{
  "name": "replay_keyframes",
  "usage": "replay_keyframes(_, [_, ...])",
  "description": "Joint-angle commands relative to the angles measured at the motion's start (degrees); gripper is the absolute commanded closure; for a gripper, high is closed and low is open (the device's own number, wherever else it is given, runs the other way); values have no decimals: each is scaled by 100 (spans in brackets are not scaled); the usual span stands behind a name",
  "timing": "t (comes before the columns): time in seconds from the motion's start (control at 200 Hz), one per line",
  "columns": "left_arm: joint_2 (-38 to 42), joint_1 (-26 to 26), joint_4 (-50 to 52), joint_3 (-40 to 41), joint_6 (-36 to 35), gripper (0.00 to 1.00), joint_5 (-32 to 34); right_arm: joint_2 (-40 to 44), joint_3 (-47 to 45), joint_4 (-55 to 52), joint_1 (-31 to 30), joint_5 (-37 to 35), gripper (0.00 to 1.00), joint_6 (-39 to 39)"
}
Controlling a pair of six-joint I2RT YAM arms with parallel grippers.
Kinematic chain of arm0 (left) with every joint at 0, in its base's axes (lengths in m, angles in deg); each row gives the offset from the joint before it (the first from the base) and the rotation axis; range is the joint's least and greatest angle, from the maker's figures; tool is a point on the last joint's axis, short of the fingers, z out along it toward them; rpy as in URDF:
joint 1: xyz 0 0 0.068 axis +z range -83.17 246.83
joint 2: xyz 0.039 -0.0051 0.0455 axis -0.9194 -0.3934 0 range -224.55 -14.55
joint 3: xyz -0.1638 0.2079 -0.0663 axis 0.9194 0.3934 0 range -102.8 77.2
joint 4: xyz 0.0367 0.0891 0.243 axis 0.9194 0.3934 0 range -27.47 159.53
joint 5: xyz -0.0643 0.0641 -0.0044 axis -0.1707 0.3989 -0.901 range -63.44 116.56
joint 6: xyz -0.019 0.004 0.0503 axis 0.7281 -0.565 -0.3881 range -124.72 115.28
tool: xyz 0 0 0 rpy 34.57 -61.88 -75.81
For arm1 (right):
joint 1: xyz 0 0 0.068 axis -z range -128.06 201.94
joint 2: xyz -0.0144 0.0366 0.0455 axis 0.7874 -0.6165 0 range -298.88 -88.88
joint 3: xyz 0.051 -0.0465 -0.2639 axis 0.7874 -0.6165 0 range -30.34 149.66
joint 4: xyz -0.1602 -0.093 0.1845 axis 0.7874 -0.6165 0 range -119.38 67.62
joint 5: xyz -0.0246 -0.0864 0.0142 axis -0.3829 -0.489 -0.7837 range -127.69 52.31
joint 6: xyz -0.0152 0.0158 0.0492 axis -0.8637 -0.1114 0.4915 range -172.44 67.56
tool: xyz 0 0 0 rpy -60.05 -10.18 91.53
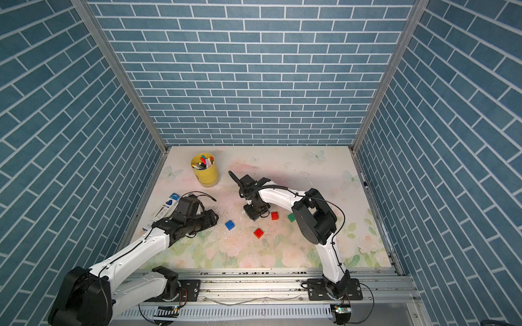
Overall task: Assemble the letter y with lego
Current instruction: Move the lego brick at the center of the board.
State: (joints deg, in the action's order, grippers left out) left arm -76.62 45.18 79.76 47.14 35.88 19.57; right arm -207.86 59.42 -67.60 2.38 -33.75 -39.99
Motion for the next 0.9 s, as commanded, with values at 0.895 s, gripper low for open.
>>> replay_keyframes(0.895, [-552,-1053,-151,-578,-298,23,180,1292,-1101,-175,761,-645,45,1304])
